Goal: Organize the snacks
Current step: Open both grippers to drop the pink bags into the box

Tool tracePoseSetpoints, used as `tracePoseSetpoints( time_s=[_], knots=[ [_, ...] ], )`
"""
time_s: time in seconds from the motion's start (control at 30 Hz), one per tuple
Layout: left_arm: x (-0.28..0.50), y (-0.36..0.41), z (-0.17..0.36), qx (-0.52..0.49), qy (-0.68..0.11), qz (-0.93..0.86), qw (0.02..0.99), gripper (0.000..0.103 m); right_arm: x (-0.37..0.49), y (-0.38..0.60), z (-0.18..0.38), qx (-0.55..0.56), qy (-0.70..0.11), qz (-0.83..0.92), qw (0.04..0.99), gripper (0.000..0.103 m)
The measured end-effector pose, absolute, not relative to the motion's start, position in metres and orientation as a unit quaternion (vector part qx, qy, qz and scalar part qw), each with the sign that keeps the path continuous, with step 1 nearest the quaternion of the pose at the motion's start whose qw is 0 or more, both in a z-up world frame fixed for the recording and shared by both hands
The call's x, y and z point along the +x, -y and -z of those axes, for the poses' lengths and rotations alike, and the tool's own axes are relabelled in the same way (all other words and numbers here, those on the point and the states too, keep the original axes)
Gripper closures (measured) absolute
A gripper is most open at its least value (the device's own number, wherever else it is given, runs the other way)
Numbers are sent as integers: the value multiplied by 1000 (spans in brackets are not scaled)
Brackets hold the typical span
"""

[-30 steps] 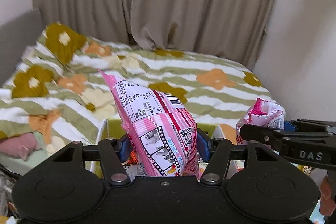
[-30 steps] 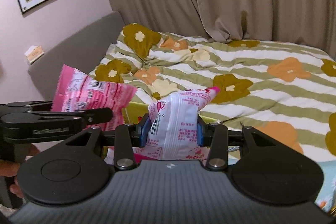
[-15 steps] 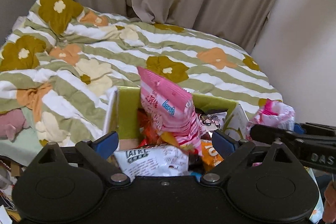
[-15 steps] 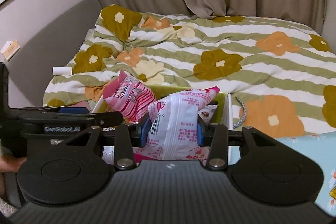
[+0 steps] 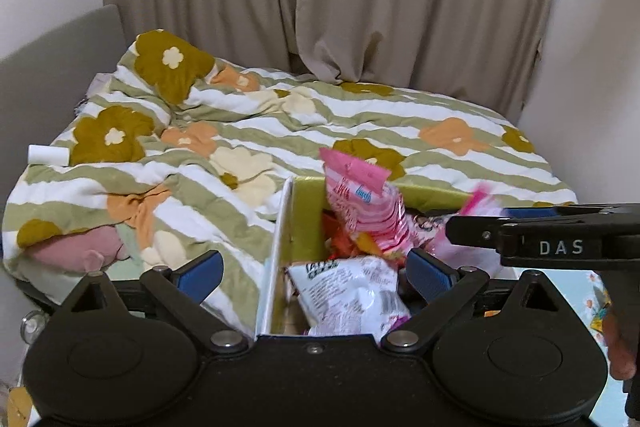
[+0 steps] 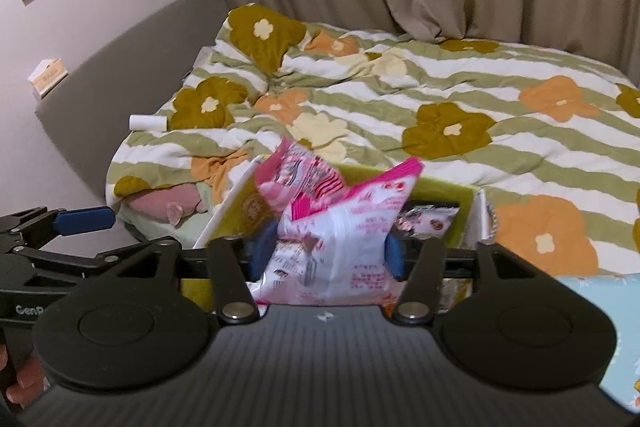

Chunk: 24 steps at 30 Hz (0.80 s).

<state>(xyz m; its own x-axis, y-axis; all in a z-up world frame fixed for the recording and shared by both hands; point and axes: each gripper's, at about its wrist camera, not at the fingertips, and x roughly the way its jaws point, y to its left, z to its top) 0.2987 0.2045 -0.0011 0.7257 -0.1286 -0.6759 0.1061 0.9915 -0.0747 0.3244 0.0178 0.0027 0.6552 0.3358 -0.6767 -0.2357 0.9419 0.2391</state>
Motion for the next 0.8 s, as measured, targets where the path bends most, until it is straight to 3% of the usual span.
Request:
tracePoseSetpoints(
  time_s=[0.03,0.8],
  knots=[
    [295,-205,2,-16,-364,61,929,3,322,-18,0,69,-382,-158,908,0],
    [253,-192,-12,-2,-323,101,941,3,256,4,-17,93,-321,-110,936,0]
  ],
)
